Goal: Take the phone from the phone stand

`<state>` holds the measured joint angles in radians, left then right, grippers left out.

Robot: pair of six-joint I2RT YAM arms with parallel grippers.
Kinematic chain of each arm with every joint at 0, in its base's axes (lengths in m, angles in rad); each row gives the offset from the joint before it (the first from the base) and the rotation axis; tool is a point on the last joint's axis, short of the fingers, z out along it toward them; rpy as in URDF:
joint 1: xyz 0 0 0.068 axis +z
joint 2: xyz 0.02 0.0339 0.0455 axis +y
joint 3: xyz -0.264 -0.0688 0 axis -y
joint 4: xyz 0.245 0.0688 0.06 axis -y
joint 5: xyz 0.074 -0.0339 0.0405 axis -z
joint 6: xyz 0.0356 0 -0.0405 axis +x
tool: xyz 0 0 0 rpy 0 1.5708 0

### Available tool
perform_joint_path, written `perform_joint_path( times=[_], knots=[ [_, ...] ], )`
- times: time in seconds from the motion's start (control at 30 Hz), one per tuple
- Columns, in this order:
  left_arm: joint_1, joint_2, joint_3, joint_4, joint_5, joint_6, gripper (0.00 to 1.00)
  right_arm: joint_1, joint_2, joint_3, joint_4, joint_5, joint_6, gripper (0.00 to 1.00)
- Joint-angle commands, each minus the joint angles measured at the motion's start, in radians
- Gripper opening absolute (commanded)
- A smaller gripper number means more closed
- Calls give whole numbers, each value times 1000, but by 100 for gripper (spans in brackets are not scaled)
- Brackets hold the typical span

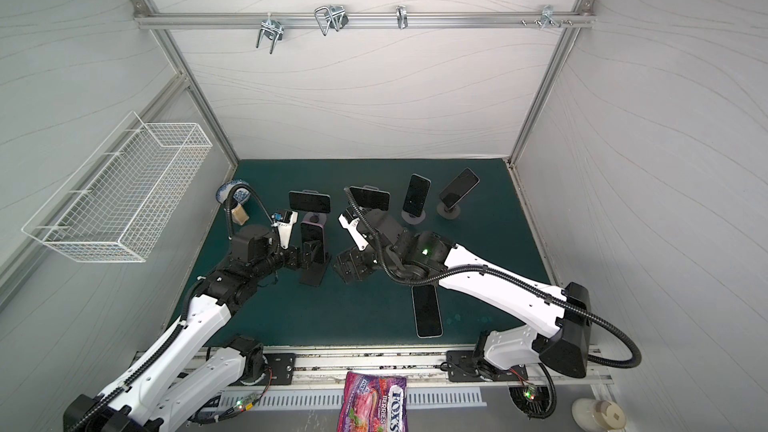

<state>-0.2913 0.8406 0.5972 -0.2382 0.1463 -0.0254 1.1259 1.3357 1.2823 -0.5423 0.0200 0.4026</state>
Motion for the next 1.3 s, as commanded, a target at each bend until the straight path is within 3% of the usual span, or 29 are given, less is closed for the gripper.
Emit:
perform_joint_path(
  times=[0.0, 0.53, 0.8, 1.27],
  knots=[
    [-8, 5, 2, 60, 15, 25, 99, 6, 4, -19, 54, 22, 0, 90],
    [-9, 83, 21, 66, 5, 21, 96, -54, 45, -58, 157, -59, -43, 90],
    [-9, 99, 18, 149, -46, -10, 96, -170, 56, -47, 176, -231, -51, 90],
    [-9, 99, -10, 176, -70, 41, 96, -175, 97, -61, 232, -301, -8, 90]
  ],
)
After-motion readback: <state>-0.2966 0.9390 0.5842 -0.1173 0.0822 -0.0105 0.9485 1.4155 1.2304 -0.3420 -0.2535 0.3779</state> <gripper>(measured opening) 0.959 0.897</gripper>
